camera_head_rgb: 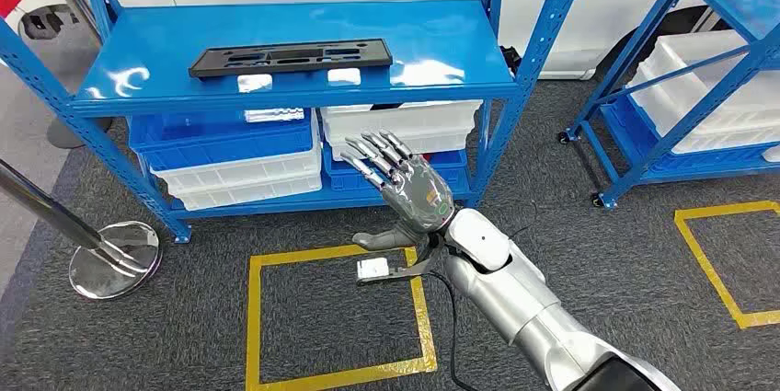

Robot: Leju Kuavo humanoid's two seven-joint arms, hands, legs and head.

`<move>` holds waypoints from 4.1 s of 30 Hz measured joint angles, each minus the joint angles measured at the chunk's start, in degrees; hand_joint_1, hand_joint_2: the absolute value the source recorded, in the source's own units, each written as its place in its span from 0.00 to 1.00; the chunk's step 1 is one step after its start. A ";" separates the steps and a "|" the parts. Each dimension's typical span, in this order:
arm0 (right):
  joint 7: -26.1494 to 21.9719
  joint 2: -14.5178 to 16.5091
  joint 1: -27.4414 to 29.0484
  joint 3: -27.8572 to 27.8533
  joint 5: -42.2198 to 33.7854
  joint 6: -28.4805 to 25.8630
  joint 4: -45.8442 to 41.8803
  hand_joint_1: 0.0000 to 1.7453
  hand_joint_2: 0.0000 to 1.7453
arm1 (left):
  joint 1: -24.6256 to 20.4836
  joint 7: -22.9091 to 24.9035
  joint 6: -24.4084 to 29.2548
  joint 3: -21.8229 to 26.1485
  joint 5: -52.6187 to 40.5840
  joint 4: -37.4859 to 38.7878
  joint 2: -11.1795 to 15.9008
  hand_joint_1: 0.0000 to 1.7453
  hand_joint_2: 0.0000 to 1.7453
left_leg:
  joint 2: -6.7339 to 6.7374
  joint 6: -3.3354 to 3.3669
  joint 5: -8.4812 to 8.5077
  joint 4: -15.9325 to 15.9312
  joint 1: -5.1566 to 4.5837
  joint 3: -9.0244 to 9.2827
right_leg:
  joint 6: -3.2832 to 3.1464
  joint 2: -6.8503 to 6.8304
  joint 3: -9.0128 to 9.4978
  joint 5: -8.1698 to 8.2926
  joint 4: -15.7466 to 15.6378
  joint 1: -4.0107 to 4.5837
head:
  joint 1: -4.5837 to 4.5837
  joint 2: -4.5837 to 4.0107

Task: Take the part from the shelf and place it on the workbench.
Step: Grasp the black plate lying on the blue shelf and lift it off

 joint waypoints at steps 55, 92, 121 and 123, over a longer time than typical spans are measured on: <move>0.81 0.28 0.29 0.02 1.04 -1.44 0.57 0.00 0.00 | -0.24 -0.16 -0.48 0.07 -0.46 0.39 0.20 0.00 0.00 | 0.83 -0.96 1.32 0.52 -0.71 -2.10 | -1.97 -0.16 11.68 5.03 -17.28 0.54 | 0.05 0.00; 1.44 -0.50 -0.64 0.18 2.72 -0.23 1.28 0.00 0.25 | -0.56 -0.48 -0.78 0.09 -0.29 0.59 -0.02 0.00 0.00 | 0.60 0.47 0.22 -0.92 -0.45 0.61 | -1.08 0.06 5.27 2.21 -6.31 0.21 | 0.05 0.00; 21.59 0.00 -11.70 11.96 21.60 19.05 20.42 0.55 1.00 | -0.86 -0.09 -1.27 0.42 1.26 0.72 -0.35 0.00 0.00 | 0.74 -0.37 -0.25 -0.38 0.31 1.00 | -0.87 0.11 3.91 7.38 -12.67 0.11 | 0.05 0.00; 21.59 0.00 -11.82 12.32 21.64 19.52 21.55 0.87 1.00 | -0.86 -0.09 -1.26 0.42 1.27 0.72 -0.33 0.00 0.00 | 0.70 -0.18 -0.19 -0.39 0.21 0.90 | -0.58 0.10 0.41 3.61 -5.03 0.01 | 0.05 0.00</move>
